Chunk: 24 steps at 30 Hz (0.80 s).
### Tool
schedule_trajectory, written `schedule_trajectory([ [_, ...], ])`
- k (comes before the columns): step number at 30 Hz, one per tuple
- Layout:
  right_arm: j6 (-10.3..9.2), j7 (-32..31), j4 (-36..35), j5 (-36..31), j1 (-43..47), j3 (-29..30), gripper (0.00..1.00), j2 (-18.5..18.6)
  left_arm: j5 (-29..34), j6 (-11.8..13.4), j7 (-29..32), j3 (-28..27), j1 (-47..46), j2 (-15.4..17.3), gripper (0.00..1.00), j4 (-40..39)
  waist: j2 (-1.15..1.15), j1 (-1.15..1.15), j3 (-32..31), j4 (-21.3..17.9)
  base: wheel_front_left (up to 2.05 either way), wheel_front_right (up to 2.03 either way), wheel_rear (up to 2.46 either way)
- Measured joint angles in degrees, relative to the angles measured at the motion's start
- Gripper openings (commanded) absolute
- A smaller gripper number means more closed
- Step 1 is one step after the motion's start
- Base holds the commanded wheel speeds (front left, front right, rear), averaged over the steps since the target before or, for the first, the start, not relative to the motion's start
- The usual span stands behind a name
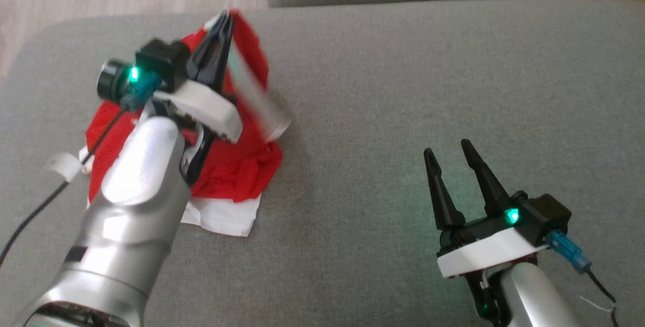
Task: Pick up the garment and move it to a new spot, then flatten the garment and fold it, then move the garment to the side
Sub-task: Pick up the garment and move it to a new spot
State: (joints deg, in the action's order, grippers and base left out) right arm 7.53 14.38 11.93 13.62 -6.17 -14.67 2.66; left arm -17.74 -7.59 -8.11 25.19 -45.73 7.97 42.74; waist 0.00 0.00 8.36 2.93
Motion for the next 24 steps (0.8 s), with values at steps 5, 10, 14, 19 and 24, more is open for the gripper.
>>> schedule_trajectory([
  [5, 0.00, 0.00, 0.22, 0.57, 1.05, -0.46, 1.00, 0.00, -5.14, 0.00, -0.59, 1.89, -1.05, 1.13, 0.00, -9.70, 0.00, 0.00, -2.79, -0.17, 0.00, 0.00, 0.00],
  [10, 0.00, 0.00, 0.05, 1.54, 1.97, -0.66, 1.00, -0.01, -8.61, 0.00, 2.09, 2.35, -1.04, 2.37, 0.00, -18.75, 0.00, 0.00, -4.32, -1.63, 0.00, 0.00, 0.00],
  [14, 0.00, 0.00, -0.09, 2.07, 2.10, -0.85, 1.00, 0.00, -10.36, 0.05, 5.52, 2.92, -0.78, 2.24, 0.00, -24.61, 0.00, -0.01, -4.67, -3.49, 0.00, 0.00, 0.00],
  [19, 0.00, 0.00, -0.75, 3.54, 2.02, -1.29, 1.00, -0.01, -10.70, 1.15, 9.00, 4.12, -0.32, 2.12, 0.00, -29.56, 0.00, 0.00, -4.32, -6.69, 0.00, 0.00, 0.00],
  [24, 0.00, 0.00, -1.51, 5.01, 0.98, -1.67, 1.00, 0.01, -10.69, 2.85, 10.66, 4.83, 0.35, 1.63, 0.00, -30.41, 0.00, 0.01, -3.14, -10.88, 0.00, 0.00, 0.00],
])
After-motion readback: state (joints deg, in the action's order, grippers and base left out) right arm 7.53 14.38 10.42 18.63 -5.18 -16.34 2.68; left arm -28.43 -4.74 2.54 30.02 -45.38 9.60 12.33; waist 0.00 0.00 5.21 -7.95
